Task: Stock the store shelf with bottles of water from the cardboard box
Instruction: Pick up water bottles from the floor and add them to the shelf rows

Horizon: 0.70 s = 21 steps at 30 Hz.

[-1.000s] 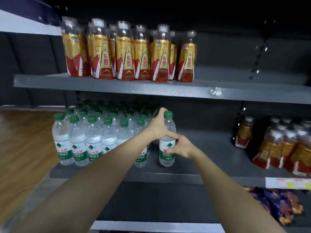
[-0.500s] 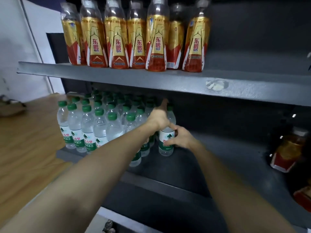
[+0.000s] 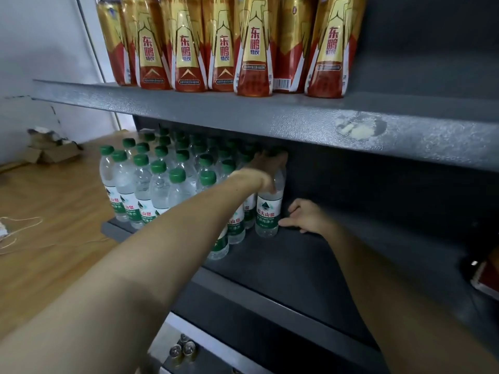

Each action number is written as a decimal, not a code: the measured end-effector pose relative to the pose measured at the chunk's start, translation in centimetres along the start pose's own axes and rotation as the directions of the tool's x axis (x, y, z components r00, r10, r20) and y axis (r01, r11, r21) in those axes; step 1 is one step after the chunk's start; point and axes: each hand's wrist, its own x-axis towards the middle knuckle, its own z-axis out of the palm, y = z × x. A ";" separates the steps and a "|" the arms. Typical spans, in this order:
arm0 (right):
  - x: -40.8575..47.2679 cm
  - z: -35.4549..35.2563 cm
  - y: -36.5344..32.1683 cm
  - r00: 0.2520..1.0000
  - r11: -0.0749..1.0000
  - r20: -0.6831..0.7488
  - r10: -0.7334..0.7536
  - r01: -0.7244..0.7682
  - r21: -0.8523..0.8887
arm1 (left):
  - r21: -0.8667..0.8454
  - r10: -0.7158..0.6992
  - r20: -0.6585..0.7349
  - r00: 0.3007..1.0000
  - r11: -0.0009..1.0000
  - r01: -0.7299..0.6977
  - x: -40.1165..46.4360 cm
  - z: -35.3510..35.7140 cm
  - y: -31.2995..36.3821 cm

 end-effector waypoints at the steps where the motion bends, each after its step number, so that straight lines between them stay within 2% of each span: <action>1: 0.3 0.0 -0.1 1.000 1.000 -0.003 -0.002 0.002 -0.003 | 0.000 0.010 0.006 1.000 1.000 -0.010 0.1 0.0 -0.2; 10: 0.6 1.0 -0.8 1.000 0.999 0.005 0.006 -0.005 -0.052 | -0.002 -0.008 -0.031 1.000 1.000 0.008 0.0 1.4 -1.2; 12: 0.4 1.0 -1.1 1.000 0.998 -0.016 -0.001 0.000 -0.058 | 0.082 0.039 -0.011 0.999 0.996 -0.038 -0.1 2.2 -1.3; 14: 0.1 1.0 -1.4 0.999 0.997 -0.043 0.000 -0.003 -0.072 | 0.102 0.084 -0.133 0.987 0.992 -0.071 0.3 3.3 -1.7; 15: -0.3 1.0 -1.6 0.998 0.997 -0.058 -0.003 -0.001 -0.079 | 0.110 0.103 -0.096 0.990 0.990 -0.092 -0.1 3.0 -1.5; 16: -0.6 1.0 -1.9 0.997 0.997 -0.077 -0.006 0.000 -0.082 | 0.065 0.081 -0.048 0.996 0.995 -0.078 -0.6 2.7 -1.1; 19: -1.5 1.0 -2.7 0.991 0.996 -0.133 -0.005 -0.008 -0.091 | -0.066 0.021 -0.110 0.994 0.997 -0.028 -1.8 2.7 -0.8; 21: -2.2 1.4 -2.7 0.985 0.995 -0.170 0.003 -0.021 -0.103 | -0.042 0.024 -0.136 0.990 0.999 -0.030 -2.9 3.1 -0.7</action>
